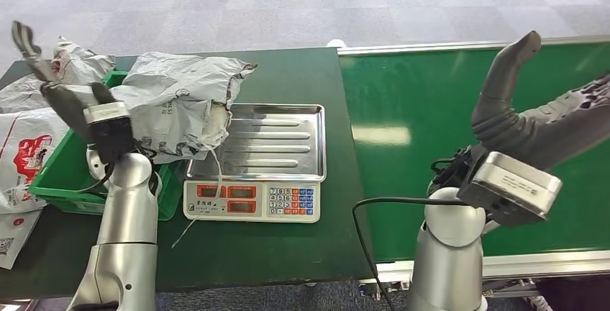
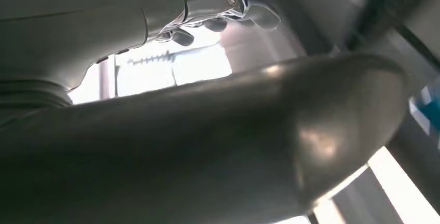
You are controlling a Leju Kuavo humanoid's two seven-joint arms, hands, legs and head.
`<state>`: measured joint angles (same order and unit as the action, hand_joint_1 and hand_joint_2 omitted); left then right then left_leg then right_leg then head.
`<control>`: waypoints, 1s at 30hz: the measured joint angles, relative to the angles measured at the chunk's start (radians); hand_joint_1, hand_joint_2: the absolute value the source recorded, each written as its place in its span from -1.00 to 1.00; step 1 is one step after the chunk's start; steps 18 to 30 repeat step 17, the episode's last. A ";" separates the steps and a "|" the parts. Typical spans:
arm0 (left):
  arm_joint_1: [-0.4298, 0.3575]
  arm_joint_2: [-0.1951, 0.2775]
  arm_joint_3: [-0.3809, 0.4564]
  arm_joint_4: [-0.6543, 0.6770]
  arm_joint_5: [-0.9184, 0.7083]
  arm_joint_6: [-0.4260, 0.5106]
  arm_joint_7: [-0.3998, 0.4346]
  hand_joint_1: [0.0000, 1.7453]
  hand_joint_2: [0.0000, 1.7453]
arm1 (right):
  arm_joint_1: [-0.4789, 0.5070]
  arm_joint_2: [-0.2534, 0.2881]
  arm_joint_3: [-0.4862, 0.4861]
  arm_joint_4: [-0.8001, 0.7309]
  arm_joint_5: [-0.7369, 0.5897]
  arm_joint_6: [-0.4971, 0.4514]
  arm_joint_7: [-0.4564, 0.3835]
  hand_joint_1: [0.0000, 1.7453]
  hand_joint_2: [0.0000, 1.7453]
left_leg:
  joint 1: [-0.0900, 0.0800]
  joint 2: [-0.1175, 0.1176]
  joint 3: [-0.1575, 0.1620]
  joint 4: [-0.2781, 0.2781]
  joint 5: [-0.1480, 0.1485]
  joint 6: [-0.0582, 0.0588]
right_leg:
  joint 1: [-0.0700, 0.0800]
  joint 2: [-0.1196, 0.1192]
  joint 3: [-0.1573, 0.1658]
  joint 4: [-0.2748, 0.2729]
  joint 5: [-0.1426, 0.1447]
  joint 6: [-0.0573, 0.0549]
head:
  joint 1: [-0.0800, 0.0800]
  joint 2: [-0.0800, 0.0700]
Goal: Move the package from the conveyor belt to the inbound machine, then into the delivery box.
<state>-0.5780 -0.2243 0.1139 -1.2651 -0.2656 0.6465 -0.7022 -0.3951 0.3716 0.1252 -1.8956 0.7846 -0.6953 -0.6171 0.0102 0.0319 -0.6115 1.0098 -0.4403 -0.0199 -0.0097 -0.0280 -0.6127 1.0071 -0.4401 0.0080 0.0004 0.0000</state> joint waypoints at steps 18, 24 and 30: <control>0.302 0.030 -0.394 -0.436 0.136 -0.743 0.143 -1.00 -1.00 | 0.186 -0.072 0.167 0.104 -0.554 0.233 0.051 -1.00 -1.00 | -0.001 -0.007 -0.001 0.000 -0.002 0.000 | -0.001 -0.005 0.001 0.000 -0.004 0.002 | 0.000 0.000; 0.302 0.030 -0.394 -0.436 0.136 -0.743 0.143 -1.00 -1.00 | 0.186 -0.072 0.167 0.104 -0.554 0.233 0.051 -1.00 -1.00 | -0.001 -0.007 -0.001 0.000 -0.002 0.000 | -0.001 -0.005 0.001 0.000 -0.004 0.002 | 0.000 0.000; 0.302 0.030 -0.394 -0.436 0.136 -0.743 0.143 -1.00 -1.00 | 0.186 -0.072 0.167 0.104 -0.554 0.233 0.051 -1.00 -1.00 | -0.001 -0.007 -0.001 0.000 -0.002 0.000 | -0.001 -0.005 0.001 0.000 -0.004 0.002 | 0.000 0.000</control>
